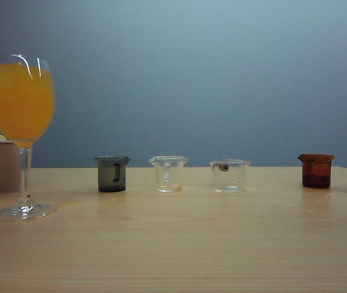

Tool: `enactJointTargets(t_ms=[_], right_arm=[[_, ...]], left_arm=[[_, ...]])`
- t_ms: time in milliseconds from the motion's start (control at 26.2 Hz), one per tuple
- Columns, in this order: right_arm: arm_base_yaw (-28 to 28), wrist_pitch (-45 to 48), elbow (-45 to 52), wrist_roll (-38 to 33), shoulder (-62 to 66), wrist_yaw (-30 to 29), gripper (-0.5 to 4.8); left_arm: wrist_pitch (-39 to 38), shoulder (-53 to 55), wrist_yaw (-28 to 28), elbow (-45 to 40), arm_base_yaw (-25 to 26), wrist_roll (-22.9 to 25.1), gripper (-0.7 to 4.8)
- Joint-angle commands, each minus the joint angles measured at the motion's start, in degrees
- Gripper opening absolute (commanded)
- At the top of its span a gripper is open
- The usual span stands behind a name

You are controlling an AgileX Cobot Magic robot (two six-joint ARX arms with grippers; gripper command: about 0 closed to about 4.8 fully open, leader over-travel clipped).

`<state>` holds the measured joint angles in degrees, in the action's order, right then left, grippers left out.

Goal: Pick up the fourth measuring cup from the left, pour the grenadine inside into the goblet, and finally put the measuring cup back in its original place.

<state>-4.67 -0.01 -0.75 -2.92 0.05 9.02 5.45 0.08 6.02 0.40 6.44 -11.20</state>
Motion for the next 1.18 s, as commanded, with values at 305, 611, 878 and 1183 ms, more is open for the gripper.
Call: enactJointTargets(t_ms=[305, 611, 878, 1183], right_arm=[[0.0, 0.4, -1.3, 0.2, 0.0, 0.3, -0.06], [0.0, -3.9, -12.9, 0.2, 9.0, 0.1, -0.06], [-0.1, 2.4, -22.2, 0.1, 25.5, -0.5, -0.06], [-0.1, 12.8, -23.8, -2.0, 40.1, -3.9, -0.06]], left_arm=[[1.0, 0.0, 0.5, 0.8, 0.0, 0.1, -0.05], [-7.1, 0.8, 1.0, 10.6, 0.0, 0.1, -0.05], [-9.7, 14.3, 9.4, 24.2, -0.1, 0.0, -0.05], [-17.0, 33.9, 13.2, 46.1, -2.0, 0.3, -0.05]])
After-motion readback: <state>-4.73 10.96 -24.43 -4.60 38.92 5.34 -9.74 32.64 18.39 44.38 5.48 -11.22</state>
